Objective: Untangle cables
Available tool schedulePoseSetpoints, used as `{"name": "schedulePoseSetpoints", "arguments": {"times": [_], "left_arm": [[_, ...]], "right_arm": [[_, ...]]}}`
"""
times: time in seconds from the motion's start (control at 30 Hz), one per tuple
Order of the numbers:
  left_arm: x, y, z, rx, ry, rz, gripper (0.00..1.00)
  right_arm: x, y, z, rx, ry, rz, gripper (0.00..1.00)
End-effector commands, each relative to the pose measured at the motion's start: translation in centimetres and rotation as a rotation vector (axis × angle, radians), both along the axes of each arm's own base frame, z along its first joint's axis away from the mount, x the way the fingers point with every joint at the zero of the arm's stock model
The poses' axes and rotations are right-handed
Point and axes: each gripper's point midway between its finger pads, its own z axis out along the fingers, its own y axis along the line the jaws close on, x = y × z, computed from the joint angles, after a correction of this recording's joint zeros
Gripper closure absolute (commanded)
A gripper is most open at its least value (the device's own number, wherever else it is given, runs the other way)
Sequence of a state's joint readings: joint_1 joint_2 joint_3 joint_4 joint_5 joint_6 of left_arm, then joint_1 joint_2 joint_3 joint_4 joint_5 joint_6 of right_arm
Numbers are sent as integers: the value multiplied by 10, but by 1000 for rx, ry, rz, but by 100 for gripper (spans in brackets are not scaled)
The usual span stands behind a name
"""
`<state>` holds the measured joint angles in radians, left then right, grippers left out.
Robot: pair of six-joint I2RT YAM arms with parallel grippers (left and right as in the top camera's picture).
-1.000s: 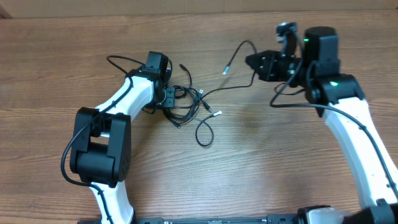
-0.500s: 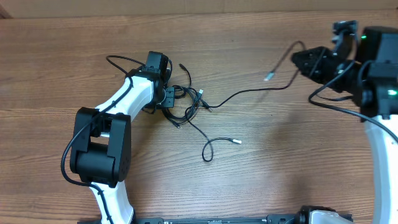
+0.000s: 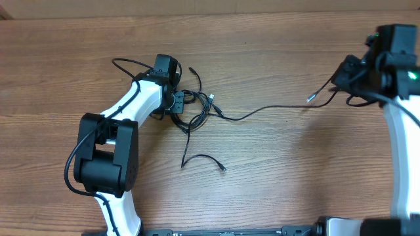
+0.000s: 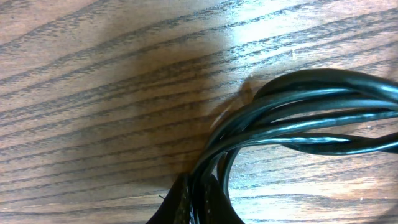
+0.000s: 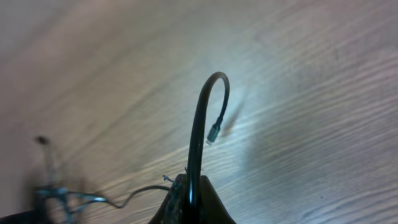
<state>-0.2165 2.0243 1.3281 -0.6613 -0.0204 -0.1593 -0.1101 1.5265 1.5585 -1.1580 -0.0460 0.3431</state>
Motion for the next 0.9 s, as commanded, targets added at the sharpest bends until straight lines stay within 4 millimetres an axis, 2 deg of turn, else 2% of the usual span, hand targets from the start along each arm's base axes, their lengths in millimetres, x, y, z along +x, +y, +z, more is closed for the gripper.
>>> {"name": "schedulePoseSetpoints", "arguments": {"times": [0.0,0.2,0.37,0.4,0.43,0.53,0.63,0.7,0.77,0.87], "left_arm": [[-27,29,-38,113,115,54,95],[-27,29,-38,113,114,54,95],[-27,29,-38,112,114,54,94],[-27,29,-38,112,114,54,94],[-27,29,-38,112,114,54,94],[-27,29,-38,112,114,54,94],[-27,29,-38,112,114,54,94],[-27,29,-38,112,114,54,94],[-27,29,-38,112,114,54,93],[-26,29,-38,112,112,54,94]], "right_arm": [[9,-16,-27,-62,83,-34,96],[13,-43,-77,-189,247,-88,95],[10,-44,-100,-193,327,-83,92],[10,-44,-103,-192,333,-82,89],[10,-44,-104,-192,337,-82,80],[10,-44,-105,-191,340,-81,66],[9,-44,-105,-191,346,-80,44],[9,-43,-105,-189,345,-80,34],[10,-40,-105,-172,340,-73,30],[14,-20,-107,-68,321,-30,31]]}}
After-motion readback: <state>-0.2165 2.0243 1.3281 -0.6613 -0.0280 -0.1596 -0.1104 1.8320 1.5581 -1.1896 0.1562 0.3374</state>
